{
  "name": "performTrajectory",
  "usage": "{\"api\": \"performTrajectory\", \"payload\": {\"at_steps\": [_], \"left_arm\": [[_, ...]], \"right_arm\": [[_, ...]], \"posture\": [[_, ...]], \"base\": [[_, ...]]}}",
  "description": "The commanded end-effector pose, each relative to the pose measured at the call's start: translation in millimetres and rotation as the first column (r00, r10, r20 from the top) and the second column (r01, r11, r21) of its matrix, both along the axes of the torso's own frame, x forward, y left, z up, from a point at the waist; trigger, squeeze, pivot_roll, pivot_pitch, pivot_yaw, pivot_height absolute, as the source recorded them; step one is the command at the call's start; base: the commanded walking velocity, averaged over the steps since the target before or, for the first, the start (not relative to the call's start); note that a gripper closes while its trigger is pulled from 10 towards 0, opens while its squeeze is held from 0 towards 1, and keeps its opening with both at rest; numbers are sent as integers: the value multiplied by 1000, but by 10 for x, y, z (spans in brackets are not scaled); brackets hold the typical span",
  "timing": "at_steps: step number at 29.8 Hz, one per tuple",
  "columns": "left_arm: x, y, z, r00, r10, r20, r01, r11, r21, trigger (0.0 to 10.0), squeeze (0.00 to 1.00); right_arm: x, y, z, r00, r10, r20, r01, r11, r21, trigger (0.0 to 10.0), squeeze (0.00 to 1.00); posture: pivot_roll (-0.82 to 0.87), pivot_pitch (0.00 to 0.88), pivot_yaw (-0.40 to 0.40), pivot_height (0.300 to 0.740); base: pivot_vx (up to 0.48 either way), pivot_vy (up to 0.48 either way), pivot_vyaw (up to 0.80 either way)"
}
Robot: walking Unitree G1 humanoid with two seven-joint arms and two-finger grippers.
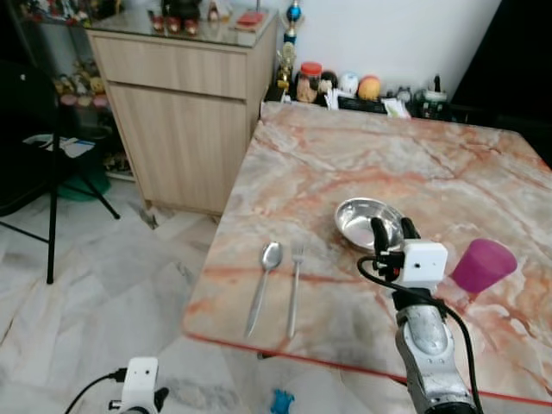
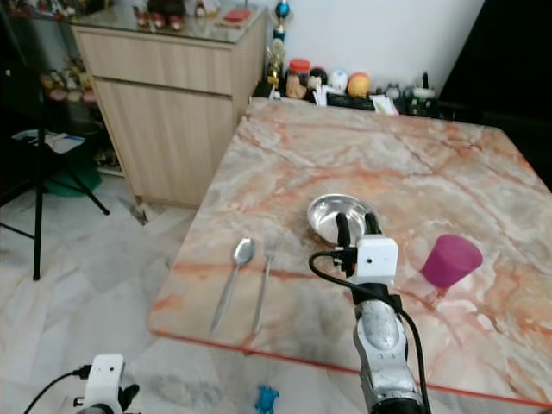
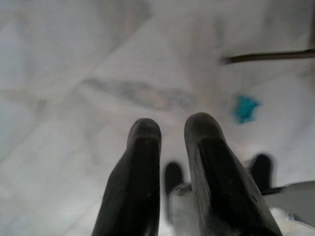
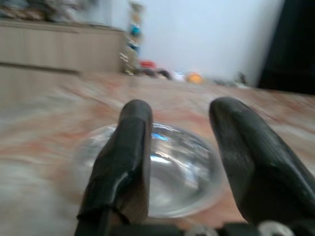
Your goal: Setting the table
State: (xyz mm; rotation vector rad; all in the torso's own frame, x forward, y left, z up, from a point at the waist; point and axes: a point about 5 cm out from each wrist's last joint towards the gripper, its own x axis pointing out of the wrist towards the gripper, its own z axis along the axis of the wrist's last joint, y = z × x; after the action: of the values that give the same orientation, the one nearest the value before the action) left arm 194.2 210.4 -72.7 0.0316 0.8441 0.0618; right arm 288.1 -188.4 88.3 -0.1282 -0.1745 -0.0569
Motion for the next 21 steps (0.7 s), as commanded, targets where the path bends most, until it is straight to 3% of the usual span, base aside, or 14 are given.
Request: {"api": "performTrajectory", "payload": {"at_steps": [1, 5, 17, 21], "left_arm": [[-33, 50, -9, 1000, 5, -13, -5, 1000, 10, 10000, 0], [-34, 55, -8, 1000, 4, -12, -4, 1000, 11, 10000, 0], [-44, 80, -7, 1000, 8, -12, -8, 1000, 19, 10000, 0], [-57, 95, -10, 1000, 6, -15, -6, 1000, 26, 10000, 0]], "right_arm": [[33, 11, 64, 1000, -1, 24, 0, 1000, 10, 10000, 0], [34, 14, 64, 1000, -2, 23, 1, 1000, 11, 10000, 0], [-47, -26, 17, 999, -43, -30, 45, 998, 52, 10000, 0], [-154, 28, 83, 999, -39, -16, 41, 986, 160, 10000, 0]], "posture": [[137, 0, -66, 740], [136, 0, -65, 740], [138, 0, -68, 740], [126, 0, -63, 740]], "base": [[281, 0, 0], [277, 0, 0], [0, 0, 0], [0, 0, 0]]}}
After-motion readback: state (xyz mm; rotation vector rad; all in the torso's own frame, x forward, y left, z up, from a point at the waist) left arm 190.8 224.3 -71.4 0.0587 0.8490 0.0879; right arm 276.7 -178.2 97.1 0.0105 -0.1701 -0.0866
